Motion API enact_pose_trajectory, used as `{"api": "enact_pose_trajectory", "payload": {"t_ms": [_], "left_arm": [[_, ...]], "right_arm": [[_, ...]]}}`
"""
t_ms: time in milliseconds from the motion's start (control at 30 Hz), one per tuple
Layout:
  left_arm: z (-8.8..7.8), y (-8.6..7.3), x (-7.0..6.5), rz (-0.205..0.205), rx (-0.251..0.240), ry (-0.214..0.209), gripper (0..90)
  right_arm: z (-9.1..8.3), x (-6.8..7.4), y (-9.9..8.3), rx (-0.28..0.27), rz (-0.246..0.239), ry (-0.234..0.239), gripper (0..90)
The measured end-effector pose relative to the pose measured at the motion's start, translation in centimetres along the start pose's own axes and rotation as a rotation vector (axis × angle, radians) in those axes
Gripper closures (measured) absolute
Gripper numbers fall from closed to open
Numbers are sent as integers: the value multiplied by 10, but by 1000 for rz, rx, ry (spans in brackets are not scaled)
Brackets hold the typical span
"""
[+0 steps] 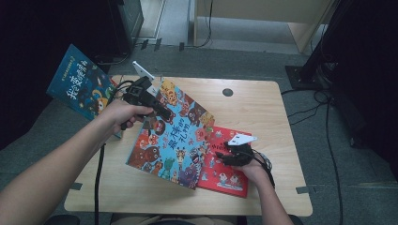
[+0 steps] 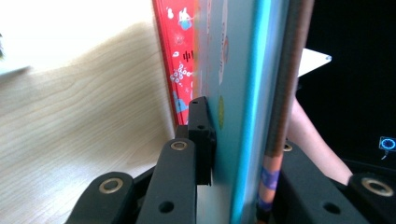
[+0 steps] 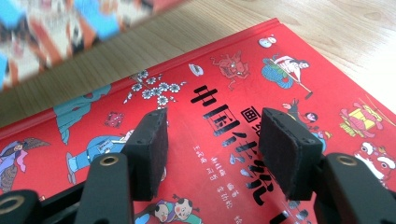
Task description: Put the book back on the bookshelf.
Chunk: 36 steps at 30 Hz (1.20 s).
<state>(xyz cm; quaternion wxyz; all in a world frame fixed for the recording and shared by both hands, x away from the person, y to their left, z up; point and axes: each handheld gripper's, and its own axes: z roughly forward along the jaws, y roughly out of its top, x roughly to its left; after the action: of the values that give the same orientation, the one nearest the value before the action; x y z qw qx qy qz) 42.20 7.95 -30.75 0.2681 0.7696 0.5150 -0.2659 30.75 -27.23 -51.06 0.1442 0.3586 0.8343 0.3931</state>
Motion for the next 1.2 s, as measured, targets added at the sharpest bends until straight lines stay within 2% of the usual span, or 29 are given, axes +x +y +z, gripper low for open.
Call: {"api": "enact_pose_trajectory", "payload": {"t_ms": [233,700,1100,1200], "left_arm": [[-20,1,-3,8,-13,7,805],[-60,-2,-8,12,-45,40,802],[-88,-10,3,-12,-79,25,799],[-93,-12,4,-5,-75,30,802]], "right_arm": [[3,2,-3,-27,-20,1,329],[4,3,-3,-34,-20,0,326],[4,3,-4,-35,-20,2,326],[4,2,-4,-36,-22,5,325]]}}
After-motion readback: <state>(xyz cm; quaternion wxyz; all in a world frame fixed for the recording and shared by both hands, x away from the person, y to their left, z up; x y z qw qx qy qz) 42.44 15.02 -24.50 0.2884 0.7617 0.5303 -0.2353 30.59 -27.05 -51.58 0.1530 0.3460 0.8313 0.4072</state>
